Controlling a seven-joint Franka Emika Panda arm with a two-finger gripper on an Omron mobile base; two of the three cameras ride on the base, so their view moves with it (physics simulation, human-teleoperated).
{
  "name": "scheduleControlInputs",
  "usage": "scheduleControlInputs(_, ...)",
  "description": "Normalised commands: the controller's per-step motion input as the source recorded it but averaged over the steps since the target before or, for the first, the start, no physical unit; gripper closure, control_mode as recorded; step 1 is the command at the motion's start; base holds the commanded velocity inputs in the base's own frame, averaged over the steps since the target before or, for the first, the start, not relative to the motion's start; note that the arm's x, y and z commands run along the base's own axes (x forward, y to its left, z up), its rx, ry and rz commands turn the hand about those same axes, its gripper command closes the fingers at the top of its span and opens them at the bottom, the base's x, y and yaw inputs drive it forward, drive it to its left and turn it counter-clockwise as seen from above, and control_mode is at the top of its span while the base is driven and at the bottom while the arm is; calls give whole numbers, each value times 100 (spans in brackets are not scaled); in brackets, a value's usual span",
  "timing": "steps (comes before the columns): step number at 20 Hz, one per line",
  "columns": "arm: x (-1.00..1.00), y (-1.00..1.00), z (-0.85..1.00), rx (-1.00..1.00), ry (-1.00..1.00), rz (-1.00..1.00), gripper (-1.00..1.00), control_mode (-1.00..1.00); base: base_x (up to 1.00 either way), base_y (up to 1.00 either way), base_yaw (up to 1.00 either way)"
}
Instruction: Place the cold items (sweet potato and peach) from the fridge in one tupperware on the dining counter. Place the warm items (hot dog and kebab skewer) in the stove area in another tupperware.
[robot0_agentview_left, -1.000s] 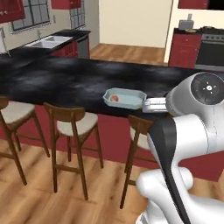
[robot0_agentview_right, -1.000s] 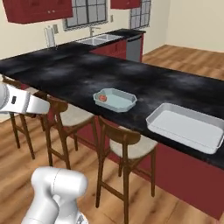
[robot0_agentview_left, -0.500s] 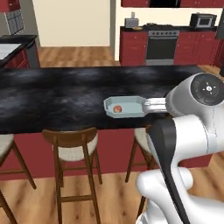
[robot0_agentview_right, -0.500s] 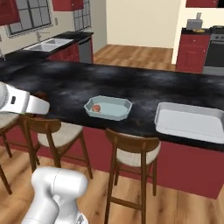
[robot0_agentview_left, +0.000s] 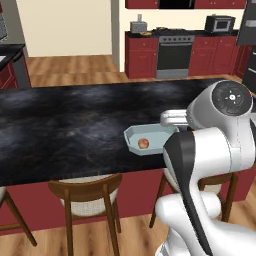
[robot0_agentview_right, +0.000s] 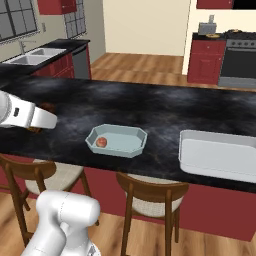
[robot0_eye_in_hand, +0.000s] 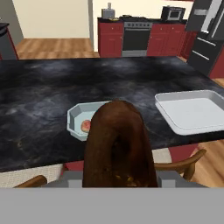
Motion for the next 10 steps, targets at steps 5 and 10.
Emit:
scheduleControlInputs(5,40,-18,-6,5,15,7,100,-100,56,-12,0)
scheduleControlInputs(10,100,-36,-56,0,67,44,100,-100,0,0,0)
